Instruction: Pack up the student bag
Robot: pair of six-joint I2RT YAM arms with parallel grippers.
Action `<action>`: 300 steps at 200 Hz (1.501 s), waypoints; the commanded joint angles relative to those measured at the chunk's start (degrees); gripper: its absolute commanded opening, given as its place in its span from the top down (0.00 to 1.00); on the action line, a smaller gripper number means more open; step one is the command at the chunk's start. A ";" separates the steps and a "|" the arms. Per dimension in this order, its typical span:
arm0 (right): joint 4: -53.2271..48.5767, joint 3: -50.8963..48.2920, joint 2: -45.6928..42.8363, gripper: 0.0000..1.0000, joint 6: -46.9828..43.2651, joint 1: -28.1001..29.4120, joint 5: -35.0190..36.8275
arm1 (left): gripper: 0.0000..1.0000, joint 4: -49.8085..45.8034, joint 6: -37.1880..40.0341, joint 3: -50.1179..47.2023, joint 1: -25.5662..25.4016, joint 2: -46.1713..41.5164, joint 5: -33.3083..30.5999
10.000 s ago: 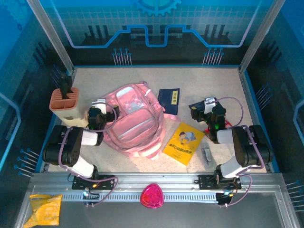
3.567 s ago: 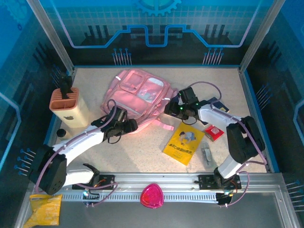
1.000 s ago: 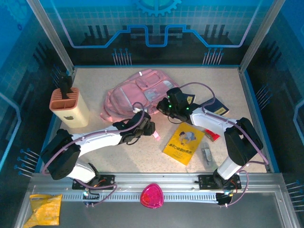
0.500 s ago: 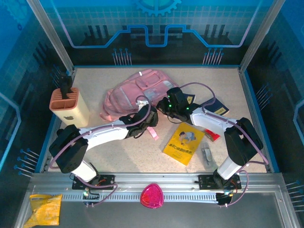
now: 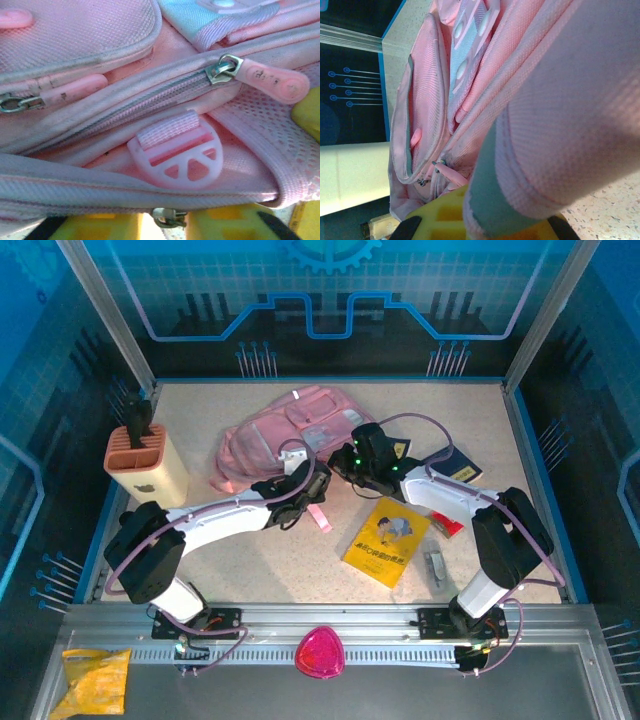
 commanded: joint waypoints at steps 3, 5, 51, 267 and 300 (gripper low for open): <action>2.69 0.07 -1.53 1.00 -0.22 -0.37 -1.90 | 0.78 1.20 0.41 -0.13 1.17 -0.33 -3.04; 2.70 0.00 -1.52 1.00 -0.22 -0.38 -1.91 | 0.79 1.05 0.51 -0.13 1.23 -0.40 -3.03; 2.74 -0.01 -2.13 1.00 -0.92 -0.90 -2.09 | 0.92 -0.63 -0.06 -1.90 2.72 -2.00 -2.69; -6.40 13.19 8.26 1.00 -10.11 -11.72 -13.68 | 1.00 -8.64 7.61 -5.89 3.46 -5.69 17.06; -9.37 16.46 11.36 0.87 -12.47 -12.43 -16.28 | 1.00 -6.21 5.66 -3.44 3.18 -2.39 17.27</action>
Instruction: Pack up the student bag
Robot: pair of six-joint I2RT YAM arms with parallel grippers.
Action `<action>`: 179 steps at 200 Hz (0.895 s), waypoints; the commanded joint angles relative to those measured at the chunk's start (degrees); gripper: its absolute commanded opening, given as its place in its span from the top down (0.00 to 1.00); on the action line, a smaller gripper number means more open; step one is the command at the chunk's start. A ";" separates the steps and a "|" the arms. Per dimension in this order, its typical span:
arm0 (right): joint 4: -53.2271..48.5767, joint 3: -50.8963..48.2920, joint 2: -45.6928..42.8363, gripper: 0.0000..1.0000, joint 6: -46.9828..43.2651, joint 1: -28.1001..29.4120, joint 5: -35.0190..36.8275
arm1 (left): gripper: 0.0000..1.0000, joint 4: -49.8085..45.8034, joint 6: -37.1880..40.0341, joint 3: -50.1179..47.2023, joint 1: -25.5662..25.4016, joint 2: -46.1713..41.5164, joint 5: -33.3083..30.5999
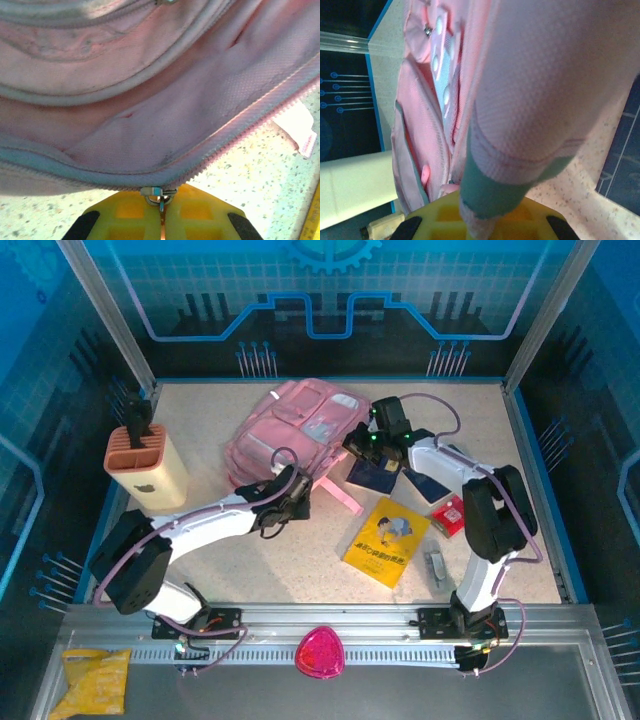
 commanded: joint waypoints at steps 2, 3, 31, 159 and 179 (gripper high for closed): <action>-0.17 3.66 0.94 0.84 -3.54 -0.60 -3.20 | 1.00 -0.04 -1.18 2.61 -0.34 2.16 2.32; -0.16 3.53 0.88 0.83 -3.54 -0.55 -3.34 | 1.00 -0.02 -1.16 2.70 -0.34 2.20 2.29; -0.30 0.19 -2.25 0.63 -4.94 -0.12 -4.70 | 1.00 -0.51 -0.40 3.90 -0.34 3.12 0.96; 19.92 -18.06 -4.41 0.35 13.26 9.92 -0.90 | 1.00 0.23 1.84 3.92 -0.37 1.23 0.86; 20.19 -16.25 -2.05 0.44 13.22 10.37 -0.06 | 1.00 -0.39 1.84 4.12 -0.34 1.12 0.74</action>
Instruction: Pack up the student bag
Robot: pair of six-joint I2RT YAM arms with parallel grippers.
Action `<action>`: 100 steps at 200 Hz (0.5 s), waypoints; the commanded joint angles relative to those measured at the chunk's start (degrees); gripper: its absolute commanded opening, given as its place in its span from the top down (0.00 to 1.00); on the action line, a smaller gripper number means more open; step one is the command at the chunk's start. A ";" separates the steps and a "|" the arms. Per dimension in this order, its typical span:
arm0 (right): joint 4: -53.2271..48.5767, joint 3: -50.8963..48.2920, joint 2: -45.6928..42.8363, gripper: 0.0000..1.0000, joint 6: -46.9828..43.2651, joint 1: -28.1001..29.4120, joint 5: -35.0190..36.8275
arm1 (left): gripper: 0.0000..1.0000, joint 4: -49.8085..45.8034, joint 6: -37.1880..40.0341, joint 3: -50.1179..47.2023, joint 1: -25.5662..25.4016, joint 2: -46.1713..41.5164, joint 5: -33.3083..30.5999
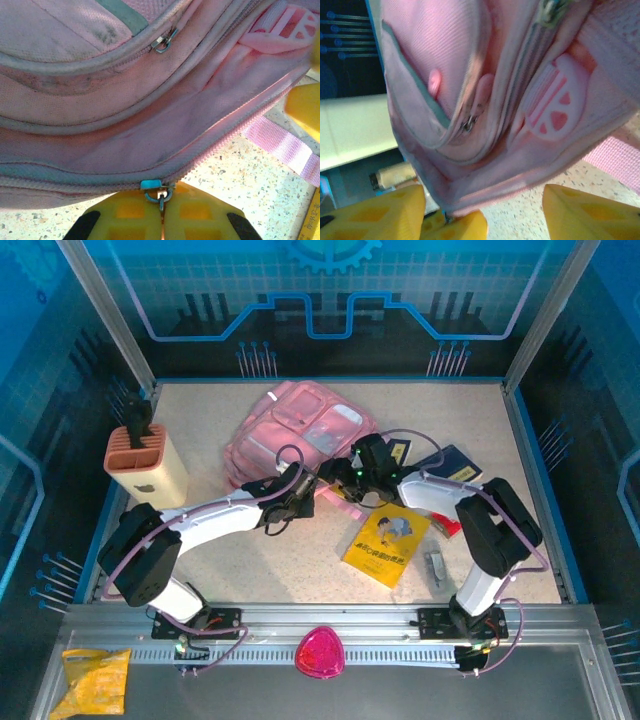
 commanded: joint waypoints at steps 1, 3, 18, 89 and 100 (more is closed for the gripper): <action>3.32 2.05 2.77 0.45 1.91 0.61 2.46 | 1.00 0.05 1.66 2.01 -0.34 -1.49 0.20; 3.23 2.26 3.04 0.45 1.77 0.66 2.51 | 1.00 0.05 1.66 2.00 -0.38 -1.54 0.22; 3.19 3.07 4.40 0.48 1.85 0.98 2.46 | 1.00 0.03 1.74 2.00 -0.34 -1.51 0.39; -1.78 5.08 4.24 1.00 -5.89 -1.78 2.73 | 1.00 -7.15 3.53 2.02 -0.16 -2.69 -2.35; -5.05 5.99 3.33 1.00 -8.89 -2.52 3.04 | 1.00 -9.10 3.86 0.78 0.44 -3.47 -3.70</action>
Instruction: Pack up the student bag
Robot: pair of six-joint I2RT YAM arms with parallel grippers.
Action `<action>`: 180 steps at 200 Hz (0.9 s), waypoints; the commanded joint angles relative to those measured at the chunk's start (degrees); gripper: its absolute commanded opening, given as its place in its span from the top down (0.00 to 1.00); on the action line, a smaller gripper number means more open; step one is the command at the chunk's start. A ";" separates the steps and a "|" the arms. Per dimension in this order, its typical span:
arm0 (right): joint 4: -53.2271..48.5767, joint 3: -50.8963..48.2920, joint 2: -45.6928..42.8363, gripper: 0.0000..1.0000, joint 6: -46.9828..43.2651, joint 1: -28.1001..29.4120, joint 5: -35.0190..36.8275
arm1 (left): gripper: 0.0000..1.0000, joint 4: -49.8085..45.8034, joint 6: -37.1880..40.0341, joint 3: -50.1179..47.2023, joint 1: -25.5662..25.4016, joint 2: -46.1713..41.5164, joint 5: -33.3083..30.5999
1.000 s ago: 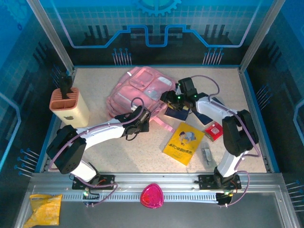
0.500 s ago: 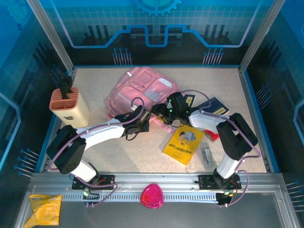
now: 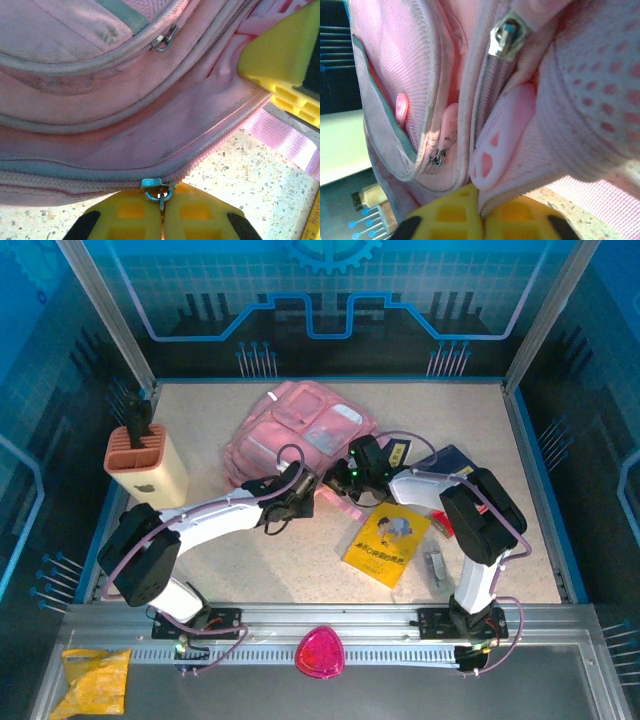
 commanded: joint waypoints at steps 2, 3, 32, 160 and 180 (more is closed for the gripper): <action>-5.41 3.19 -2.06 1.00 -7.51 -2.49 1.17 | 1.00 -6.95 2.20 -0.32 0.65 -3.40 -3.66; -5.56 3.24 -2.17 1.00 -7.70 -2.58 1.19 | 1.00 -7.27 2.12 -0.43 0.77 -3.47 -3.82; -7.71 2.85 -5.14 1.00 -11.77 -6.18 -1.43 | 1.00 -11.10 0.66 -5.74 6.99 -7.14 -3.20; -27.71 28.95 7.98 0.58 -25.70 -12.59 -4.58 | 1.00 -2.01 -0.64 6.36 -1.57 3.78 6.98; -27.57 23.56 3.21 0.44 -25.73 -13.23 -4.53 | 1.00 -0.39 -0.86 6.40 -1.57 4.23 6.89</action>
